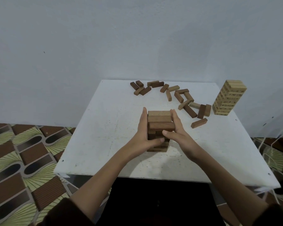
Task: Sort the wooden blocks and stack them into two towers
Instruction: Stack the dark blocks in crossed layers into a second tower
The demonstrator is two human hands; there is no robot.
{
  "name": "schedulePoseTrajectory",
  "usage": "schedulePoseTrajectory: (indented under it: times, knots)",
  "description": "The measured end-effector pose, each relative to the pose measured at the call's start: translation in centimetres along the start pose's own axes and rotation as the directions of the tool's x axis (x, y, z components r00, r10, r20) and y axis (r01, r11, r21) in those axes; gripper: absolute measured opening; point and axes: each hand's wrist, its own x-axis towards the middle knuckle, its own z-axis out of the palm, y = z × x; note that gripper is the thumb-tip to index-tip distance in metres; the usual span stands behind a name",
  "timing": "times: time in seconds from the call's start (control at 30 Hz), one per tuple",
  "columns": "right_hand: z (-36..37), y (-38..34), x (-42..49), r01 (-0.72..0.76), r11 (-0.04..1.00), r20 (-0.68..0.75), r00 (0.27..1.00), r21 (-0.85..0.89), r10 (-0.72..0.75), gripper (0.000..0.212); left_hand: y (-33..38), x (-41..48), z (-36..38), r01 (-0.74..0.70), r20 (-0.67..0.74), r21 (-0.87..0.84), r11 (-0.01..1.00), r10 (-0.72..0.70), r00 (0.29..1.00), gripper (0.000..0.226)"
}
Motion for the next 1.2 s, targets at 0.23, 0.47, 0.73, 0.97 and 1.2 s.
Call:
schedulePoseTrajectory:
  times: [0.23,0.47,0.73,0.97,1.2]
  knots:
    - [0.7,-0.2,0.2,-0.003,1.000,0.024,1.000,0.029,0.003,0.098,-0.1,0.1,0.0,-0.010,-0.005,0.028,1.000,0.010,1.000,0.107]
    - [0.2,0.1,0.1,0.020,1.000,0.024,1.000,0.020,-0.021,0.099,0.1,-0.1,-0.3,-0.033,0.022,0.008,0.999,0.033,0.999,0.110]
    - [-3.0,-0.9,1.3,0.149,0.954,0.101,0.987,-0.261,-0.126,0.113,0.8,0.7,-2.6,-0.124,-0.029,0.056,0.991,0.126,0.992,0.113]
    - [-3.1,-1.4,2.3,0.159,0.941,0.097,0.986,-0.299,-0.136,0.107,0.9,1.5,-3.0,-0.142,-0.032,0.057,0.988,0.144,0.989,0.112]
    - [-3.0,-1.4,2.4,0.153,0.947,0.085,0.987,-0.284,-0.134,0.101,0.6,1.8,-2.9,-0.138,-0.044,0.029,0.990,0.139,0.989,0.111]
